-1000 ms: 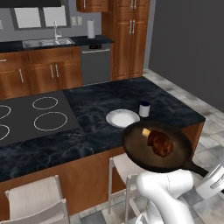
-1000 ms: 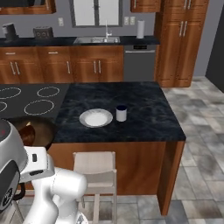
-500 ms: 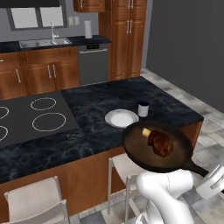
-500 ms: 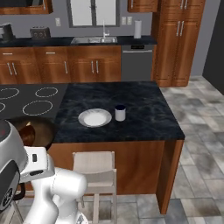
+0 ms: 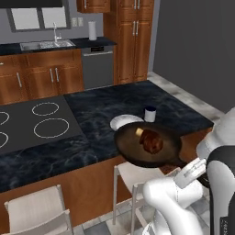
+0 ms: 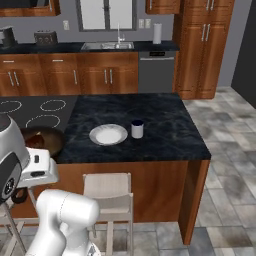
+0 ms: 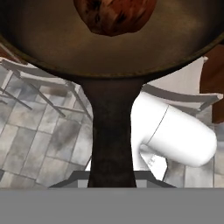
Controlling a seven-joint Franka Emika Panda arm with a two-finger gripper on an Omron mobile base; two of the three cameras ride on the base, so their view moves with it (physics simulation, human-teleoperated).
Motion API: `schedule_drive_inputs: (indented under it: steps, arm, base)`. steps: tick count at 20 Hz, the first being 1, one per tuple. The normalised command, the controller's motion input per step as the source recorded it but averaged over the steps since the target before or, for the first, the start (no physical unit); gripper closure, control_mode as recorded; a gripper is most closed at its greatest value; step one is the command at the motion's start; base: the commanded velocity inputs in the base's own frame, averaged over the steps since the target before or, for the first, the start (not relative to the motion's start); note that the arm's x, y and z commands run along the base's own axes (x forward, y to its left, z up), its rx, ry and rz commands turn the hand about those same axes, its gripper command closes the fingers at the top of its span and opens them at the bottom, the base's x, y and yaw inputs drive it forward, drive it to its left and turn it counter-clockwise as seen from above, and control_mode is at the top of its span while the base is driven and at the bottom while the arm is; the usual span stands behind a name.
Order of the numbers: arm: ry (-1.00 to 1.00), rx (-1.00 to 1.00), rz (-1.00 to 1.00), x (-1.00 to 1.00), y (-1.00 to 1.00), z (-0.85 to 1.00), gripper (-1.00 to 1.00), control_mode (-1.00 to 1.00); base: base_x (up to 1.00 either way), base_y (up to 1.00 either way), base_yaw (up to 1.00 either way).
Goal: Pick up the pan with the steak in it and place it on the dining table. Then place the steak on the plate.
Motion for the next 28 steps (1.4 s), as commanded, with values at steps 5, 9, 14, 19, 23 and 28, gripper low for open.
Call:
schedule_drive_inputs:
  steps: [5, 9, 14, 19, 23, 28]
  arm:
    - [0.01, -0.04, -0.07, 0.6, 0.35, -0.19, 1.0, -1.0]
    - [0.0, -0.02, -0.03, 0.41, 0.14, -0.2, 1.0, -1.0]
    - [0.0, -0.02, 0.0, 0.22, 0.03, -0.18, 1.0, -1.0]
    - [0.0, 0.0, 0.01, 0.0, 0.07, -0.03, 1.0, -1.0]
    - [0.0, 0.0, 0.0, 0.08, 0.31, -0.27, 1.0, -1.0]
    - [0.0, 0.0, 0.0, 0.29, 0.48, -0.35, 1.0, -1.0]
  base:
    - [0.0, 0.0, 0.0]
    - [0.0, 0.0, 0.0]
    - [0.0, 0.0, 0.0]
    - [0.0, 0.0, 0.0]
    - [0.0, 0.0, 0.0]
    - [0.0, 0.0, 0.0]
